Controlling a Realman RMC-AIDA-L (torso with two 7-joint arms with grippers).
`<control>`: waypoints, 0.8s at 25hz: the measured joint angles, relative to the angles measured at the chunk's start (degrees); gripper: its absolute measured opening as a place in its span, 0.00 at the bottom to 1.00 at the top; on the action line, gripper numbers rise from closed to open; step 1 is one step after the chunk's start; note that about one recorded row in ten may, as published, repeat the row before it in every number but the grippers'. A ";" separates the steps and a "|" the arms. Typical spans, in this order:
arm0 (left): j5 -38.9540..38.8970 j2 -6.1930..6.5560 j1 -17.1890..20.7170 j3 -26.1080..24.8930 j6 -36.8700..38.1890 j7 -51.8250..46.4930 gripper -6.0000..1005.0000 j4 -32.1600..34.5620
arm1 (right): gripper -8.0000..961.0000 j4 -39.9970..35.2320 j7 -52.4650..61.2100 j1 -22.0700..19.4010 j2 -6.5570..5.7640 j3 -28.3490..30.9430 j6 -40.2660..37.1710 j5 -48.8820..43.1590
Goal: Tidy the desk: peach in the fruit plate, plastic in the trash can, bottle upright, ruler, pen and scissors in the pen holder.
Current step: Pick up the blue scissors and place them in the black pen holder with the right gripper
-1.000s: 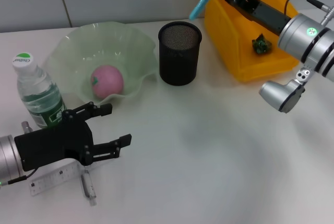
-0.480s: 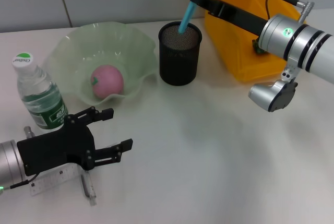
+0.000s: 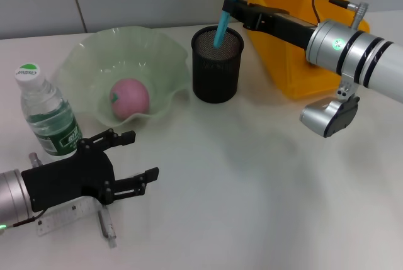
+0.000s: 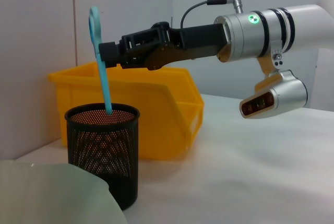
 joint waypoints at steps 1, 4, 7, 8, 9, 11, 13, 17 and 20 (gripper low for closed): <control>0.00 0.00 0.00 0.00 0.00 0.00 0.86 0.00 | 0.24 -0.01 -0.46 0.03 0.00 -0.03 0.14 0.00; -0.65 -0.01 -0.28 0.01 -0.10 0.89 0.86 -0.73 | 0.24 -0.03 -1.81 0.15 0.02 -0.08 0.27 -0.01; -0.69 -0.03 -0.45 0.04 -0.27 1.21 0.86 -0.82 | 0.25 -0.05 -3.54 0.21 0.08 -0.10 0.28 -0.01; -0.70 -0.03 -0.52 0.06 -0.40 1.57 0.86 -1.00 | 0.25 0.08 -5.30 0.26 0.12 -0.11 0.29 0.00; -0.70 -0.03 -0.52 0.06 -0.40 1.57 0.86 -1.00 | 0.25 0.08 -5.30 0.26 0.12 -0.11 0.29 0.00; -0.92 -0.04 -0.63 -0.06 -0.44 2.26 0.86 -1.57 | 0.25 0.28 -7.23 0.34 0.20 -0.12 0.29 0.15; -2.14 -0.04 -0.80 -0.11 -0.45 4.09 0.86 -2.96 | 0.25 0.34 -9.35 0.35 0.27 -0.12 0.11 0.16; -2.66 -0.04 -0.80 -0.07 -0.45 4.93 0.86 -3.47 | 0.25 0.41 -10.25 0.28 0.34 -0.12 -0.28 0.19; -2.68 -0.04 -0.84 -0.09 -0.45 5.03 0.86 -3.67 | 0.26 0.88 -10.12 0.28 0.40 -0.18 -0.36 0.33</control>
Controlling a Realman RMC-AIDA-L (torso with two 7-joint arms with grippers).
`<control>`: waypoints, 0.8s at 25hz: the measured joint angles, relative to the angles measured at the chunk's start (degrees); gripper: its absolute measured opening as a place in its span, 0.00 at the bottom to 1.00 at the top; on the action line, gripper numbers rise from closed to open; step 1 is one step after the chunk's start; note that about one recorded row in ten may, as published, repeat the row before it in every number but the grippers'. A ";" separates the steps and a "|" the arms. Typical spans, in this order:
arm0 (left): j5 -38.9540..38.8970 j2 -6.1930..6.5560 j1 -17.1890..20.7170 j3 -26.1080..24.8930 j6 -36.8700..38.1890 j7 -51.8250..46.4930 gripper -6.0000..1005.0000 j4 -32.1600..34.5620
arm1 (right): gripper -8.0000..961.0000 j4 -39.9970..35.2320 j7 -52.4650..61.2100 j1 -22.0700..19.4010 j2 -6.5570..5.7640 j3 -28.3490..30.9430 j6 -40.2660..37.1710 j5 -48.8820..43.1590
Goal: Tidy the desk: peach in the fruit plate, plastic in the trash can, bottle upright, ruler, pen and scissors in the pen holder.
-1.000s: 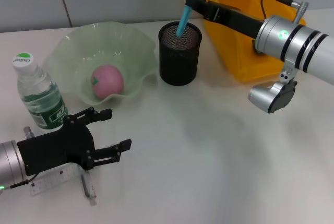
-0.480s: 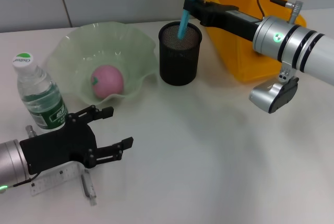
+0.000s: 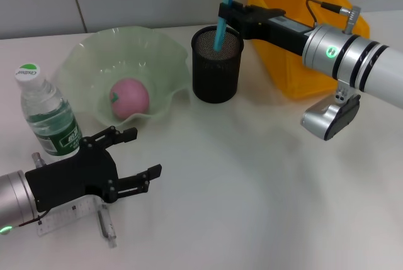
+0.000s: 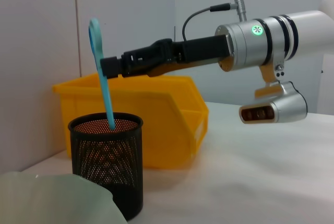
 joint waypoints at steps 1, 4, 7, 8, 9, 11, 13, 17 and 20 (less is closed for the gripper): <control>-0.04 0.00 0.00 -0.02 0.00 0.05 0.86 -0.02 | 0.26 0.85 0.58 0.11 0.06 -0.01 0.21 0.55; -0.32 0.00 0.00 -0.04 0.01 0.32 0.86 -0.03 | 0.26 1.55 0.72 0.40 0.14 -0.34 0.43 2.39; -0.70 0.00 0.00 -0.06 0.02 0.48 0.86 -0.05 | 0.26 2.16 0.45 0.84 0.28 -1.54 0.45 5.51; -0.76 0.00 0.01 -0.08 0.00 0.60 0.86 -0.05 | 0.26 2.21 0.08 0.81 0.30 -2.36 0.39 6.27; -0.76 0.00 0.01 -0.08 0.00 0.60 0.86 -0.05 | 0.27 2.21 0.08 0.81 0.30 -2.36 0.39 6.27; -0.76 0.00 0.02 -0.09 -0.02 0.70 0.86 -0.05 | 0.28 2.21 -0.22 0.57 0.31 -3.02 0.38 6.38; -0.89 0.00 0.02 -0.09 -0.03 0.96 0.86 -0.06 | 0.30 2.25 -0.24 0.43 0.31 -3.17 0.18 6.41; -1.12 0.01 0.03 -0.09 -0.04 1.17 0.86 -0.06 | 0.32 2.15 1.07 0.04 0.31 -3.03 -1.44 6.92; -1.46 0.00 0.05 -0.09 0.00 1.19 0.86 -0.06 | 0.33 1.85 7.11 -0.73 0.19 -3.10 -5.19 12.11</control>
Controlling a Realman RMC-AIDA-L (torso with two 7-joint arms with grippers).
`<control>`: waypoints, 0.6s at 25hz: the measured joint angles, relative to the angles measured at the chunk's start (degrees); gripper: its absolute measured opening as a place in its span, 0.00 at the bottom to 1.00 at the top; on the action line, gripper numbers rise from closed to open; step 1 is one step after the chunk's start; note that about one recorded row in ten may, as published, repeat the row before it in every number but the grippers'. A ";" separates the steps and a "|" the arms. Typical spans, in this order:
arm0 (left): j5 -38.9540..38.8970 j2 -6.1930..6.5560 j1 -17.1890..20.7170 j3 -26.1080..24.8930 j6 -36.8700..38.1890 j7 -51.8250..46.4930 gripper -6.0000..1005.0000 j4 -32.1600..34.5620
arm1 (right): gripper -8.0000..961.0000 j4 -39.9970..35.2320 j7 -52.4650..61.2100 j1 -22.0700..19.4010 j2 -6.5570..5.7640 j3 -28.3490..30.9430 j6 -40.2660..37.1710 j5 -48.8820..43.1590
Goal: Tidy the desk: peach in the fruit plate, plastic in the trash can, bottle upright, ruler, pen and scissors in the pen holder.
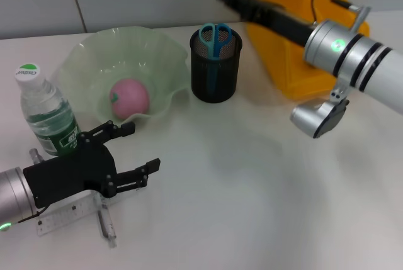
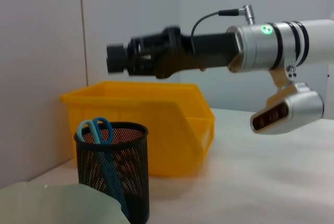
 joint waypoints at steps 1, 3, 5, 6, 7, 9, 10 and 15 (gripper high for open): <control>-0.44 0.00 0.08 0.02 0.23 -0.05 0.86 0.00 | 0.33 0.02 3.02 -0.25 -0.10 -0.03 -1.30 2.34; -1.14 0.03 0.12 0.17 0.45 -0.28 0.86 0.00 | 0.33 0.25 10.03 -0.57 -0.21 -0.09 -4.26 6.89; -1.46 0.06 0.13 0.28 0.60 -0.37 0.86 0.00 | 0.33 0.37 15.68 -0.78 -0.17 -0.31 -6.88 10.17; -1.73 0.06 0.14 0.37 0.88 -0.42 0.86 0.00 | 0.33 0.45 20.40 -0.93 -0.07 -0.53 -9.01 12.70; -2.13 0.06 0.15 0.44 1.35 -0.48 0.86 0.00 | 0.33 0.46 26.48 -1.19 0.04 -1.06 -11.91 15.72; -2.79 0.09 0.22 0.39 2.74 -0.67 0.86 0.03 | 0.32 1.26 47.43 -1.95 0.16 -4.89 -19.43 25.80; -3.32 0.18 0.29 0.10 4.18 -1.09 0.86 0.13 | 0.32 1.26 47.43 -1.95 0.16 -4.89 -19.43 25.80; -4.92 0.44 0.56 -1.22 8.98 -2.76 0.86 0.52 | 0.33 1.81 85.07 -4.35 0.15 -19.55 -24.47 44.12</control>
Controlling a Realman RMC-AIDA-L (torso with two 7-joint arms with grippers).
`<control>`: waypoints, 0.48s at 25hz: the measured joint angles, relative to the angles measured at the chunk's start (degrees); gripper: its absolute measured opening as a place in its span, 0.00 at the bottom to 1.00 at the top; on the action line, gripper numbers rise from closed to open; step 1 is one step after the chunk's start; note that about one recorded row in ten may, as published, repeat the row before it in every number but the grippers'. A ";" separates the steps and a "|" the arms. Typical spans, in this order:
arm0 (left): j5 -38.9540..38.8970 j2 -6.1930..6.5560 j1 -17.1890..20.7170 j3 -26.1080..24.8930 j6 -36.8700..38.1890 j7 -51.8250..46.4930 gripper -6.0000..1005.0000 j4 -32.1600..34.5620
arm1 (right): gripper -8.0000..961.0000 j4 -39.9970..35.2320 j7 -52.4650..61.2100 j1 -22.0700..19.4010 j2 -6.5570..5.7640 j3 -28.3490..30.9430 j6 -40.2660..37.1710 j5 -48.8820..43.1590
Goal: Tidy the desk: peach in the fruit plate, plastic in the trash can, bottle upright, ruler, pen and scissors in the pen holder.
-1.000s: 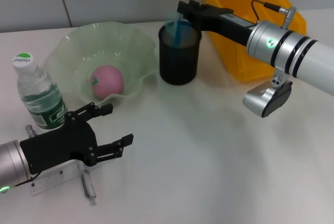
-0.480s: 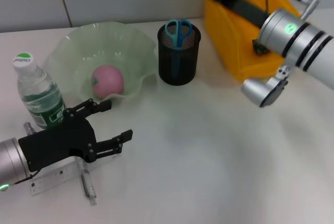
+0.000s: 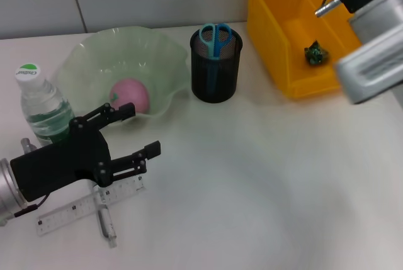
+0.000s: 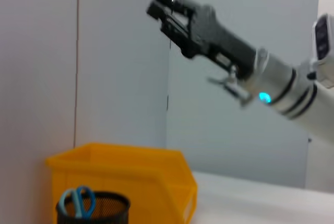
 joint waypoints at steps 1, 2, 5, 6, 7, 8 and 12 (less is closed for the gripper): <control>-0.23 0.00 0.02 -0.11 0.66 -0.29 0.86 0.02 | 0.33 -0.74 6.60 -0.80 -0.09 -1.89 -0.03 1.24; -0.27 -0.01 0.03 -0.16 1.12 -0.66 0.86 0.02 | 0.33 -1.46 12.79 -1.49 -0.25 -3.46 0.02 1.88; -0.31 -0.04 -0.02 -0.01 1.83 -2.42 0.86 0.02 | 0.34 -1.97 30.86 -3.25 -0.73 -5.10 -0.40 0.39; -0.32 -0.05 -0.05 0.10 1.98 -2.97 0.86 0.01 | 0.34 -1.80 35.90 -3.94 -0.78 -5.07 -0.65 -0.86; -0.32 -0.06 -0.08 0.26 2.12 -3.47 0.86 0.02 | 0.34 -1.59 40.66 -4.71 -0.82 -4.94 -0.81 -2.29; -0.32 -0.05 0.06 0.23 2.42 -3.80 0.86 0.07 | 0.34 -1.40 50.01 -6.63 -1.08 -4.85 -1.16 -5.95; -0.31 0.01 0.17 0.11 2.65 -4.07 0.86 0.10 | 0.52 -1.43 62.08 -9.49 -2.08 -4.83 -2.24 -14.81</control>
